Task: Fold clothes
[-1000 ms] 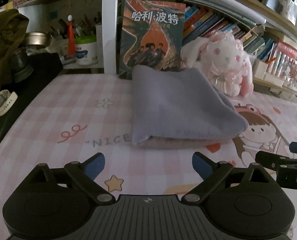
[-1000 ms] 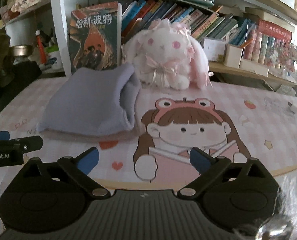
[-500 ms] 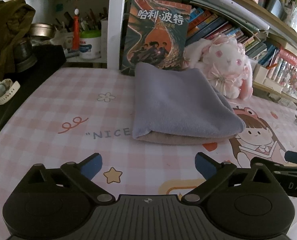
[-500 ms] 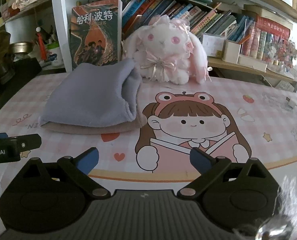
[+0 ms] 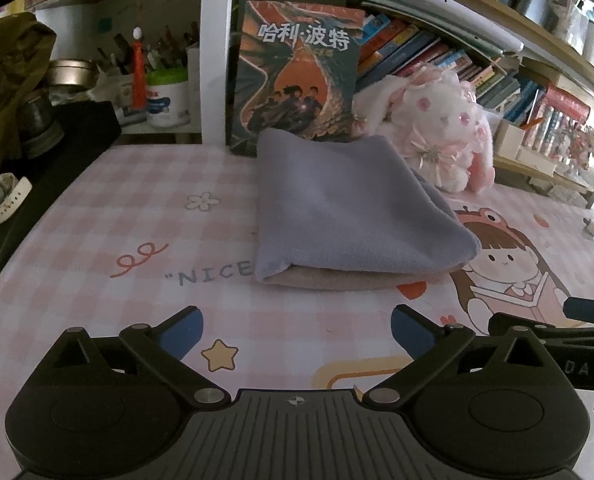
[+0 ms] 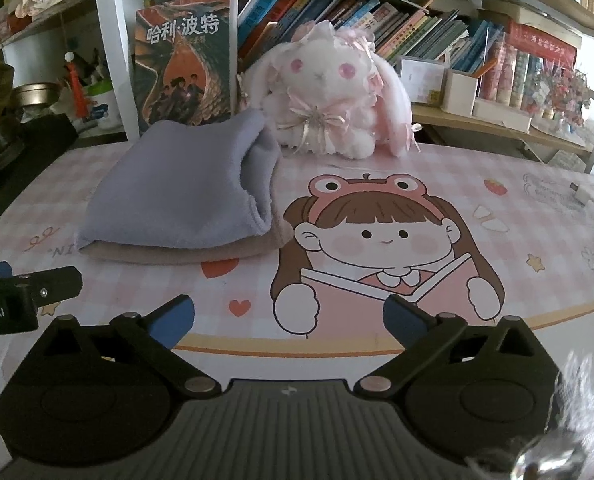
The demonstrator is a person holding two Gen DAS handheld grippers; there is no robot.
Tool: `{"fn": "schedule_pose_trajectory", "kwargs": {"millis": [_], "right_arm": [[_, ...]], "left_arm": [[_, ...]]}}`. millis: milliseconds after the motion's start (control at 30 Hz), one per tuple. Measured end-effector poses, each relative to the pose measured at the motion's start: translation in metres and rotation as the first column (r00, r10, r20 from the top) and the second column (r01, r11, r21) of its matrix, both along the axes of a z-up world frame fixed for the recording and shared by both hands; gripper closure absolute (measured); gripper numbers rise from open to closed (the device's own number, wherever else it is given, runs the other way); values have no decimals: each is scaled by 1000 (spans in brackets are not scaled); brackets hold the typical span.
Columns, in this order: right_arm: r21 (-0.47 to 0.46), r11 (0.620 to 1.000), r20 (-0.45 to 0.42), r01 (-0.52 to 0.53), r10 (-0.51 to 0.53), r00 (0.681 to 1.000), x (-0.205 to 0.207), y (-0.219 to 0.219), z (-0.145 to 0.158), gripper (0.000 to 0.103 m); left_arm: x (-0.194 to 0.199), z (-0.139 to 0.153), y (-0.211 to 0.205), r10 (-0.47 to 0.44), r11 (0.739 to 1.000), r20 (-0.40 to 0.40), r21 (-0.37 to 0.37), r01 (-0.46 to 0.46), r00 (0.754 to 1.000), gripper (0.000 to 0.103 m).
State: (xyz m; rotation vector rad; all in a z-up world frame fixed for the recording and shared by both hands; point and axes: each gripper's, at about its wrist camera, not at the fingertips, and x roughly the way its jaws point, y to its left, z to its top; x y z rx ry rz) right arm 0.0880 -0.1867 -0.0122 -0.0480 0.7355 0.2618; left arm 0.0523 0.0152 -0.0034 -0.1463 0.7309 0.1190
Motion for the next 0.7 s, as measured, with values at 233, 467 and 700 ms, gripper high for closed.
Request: {"fn": "schedule_pose_trajectory", "kwargs": {"millis": [233,467,700], "right_arm": [[-4,1000,-27,11,-11,1000,1,2,-2,0],[-5,1000,-34,27,-27,999,0,0,-3,0],[-4,1000,-34,22,-22,999,-1,1,-3,0]], "left_arm": [[1,-2,0,2,1000,-21,1,-2,1000,1],[1,-4,-2,4,1000,-31,8,-4,999,1],[1,-5,-1,8,1000,-43,11,-8,999,1]]}}
